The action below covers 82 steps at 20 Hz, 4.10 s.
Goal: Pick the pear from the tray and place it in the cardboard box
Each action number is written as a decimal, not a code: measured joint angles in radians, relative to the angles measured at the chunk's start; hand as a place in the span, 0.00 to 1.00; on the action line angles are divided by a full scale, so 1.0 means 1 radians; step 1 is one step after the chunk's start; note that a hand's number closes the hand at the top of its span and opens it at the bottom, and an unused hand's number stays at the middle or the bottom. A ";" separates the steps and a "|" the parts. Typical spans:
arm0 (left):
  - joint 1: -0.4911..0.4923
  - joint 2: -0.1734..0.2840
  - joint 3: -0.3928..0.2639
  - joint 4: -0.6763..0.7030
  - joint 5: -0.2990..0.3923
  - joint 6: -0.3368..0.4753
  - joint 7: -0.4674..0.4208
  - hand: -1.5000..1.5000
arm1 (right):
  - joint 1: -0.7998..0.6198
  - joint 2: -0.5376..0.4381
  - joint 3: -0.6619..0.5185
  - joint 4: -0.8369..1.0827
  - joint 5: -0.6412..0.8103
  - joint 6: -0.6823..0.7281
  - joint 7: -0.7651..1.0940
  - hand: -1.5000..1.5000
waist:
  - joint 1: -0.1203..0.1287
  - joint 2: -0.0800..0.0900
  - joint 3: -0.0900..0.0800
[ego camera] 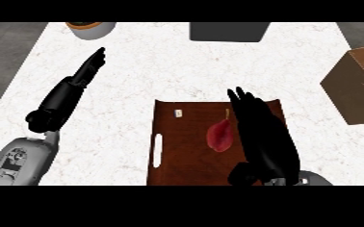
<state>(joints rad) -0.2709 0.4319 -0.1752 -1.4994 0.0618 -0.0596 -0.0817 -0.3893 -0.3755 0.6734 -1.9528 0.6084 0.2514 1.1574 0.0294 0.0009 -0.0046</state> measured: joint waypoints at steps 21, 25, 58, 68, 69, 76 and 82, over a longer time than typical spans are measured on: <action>0.044 -0.012 0.043 -0.017 -0.018 -0.019 -0.004 0.50 | -0.077 0.280 -0.036 0.368 0.189 0.079 -0.021 0.00 | -0.028 -0.003 0.004; 0.060 -0.024 0.039 -0.026 -0.032 -0.017 -0.012 0.50 | -0.067 0.301 -0.060 0.432 0.231 0.094 -0.039 0.00 | -0.027 -0.002 0.004; 0.050 -0.122 0.128 -0.006 -0.139 -0.102 -0.023 0.50 | 0.009 0.363 -0.174 0.667 0.445 0.036 -0.250 1.00 | -0.027 -0.002 0.004; 0.071 -0.129 0.158 -0.054 -0.141 -0.137 0.005 0.50 | -0.065 0.322 -0.218 0.779 0.526 -0.112 -0.432 1.00 | -0.021 0.000 0.005; 0.066 -0.135 0.153 -0.048 -0.146 -0.134 0.004 0.50 | -0.101 0.301 -0.257 0.805 0.501 -0.125 -0.483 1.00 | -0.018 0.003 0.005; 0.029 -0.157 0.142 -0.024 -0.159 -0.130 -0.001 0.50 | -0.318 0.181 -0.461 1.044 0.392 -0.280 -0.802 1.00 | 0.003 0.014 0.006; 0.028 -0.157 0.150 -0.017 -0.172 -0.129 -0.001 0.50 | -0.474 0.128 -0.501 1.132 0.429 -0.340 -0.888 1.00 | -0.007 0.006 0.005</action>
<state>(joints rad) -0.2433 0.2752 -0.0252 -1.5162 -0.1103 -0.1886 -0.0830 -0.8634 -0.2475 0.1729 -0.8212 1.0376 -0.0883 0.2692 0.0221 0.0069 0.0005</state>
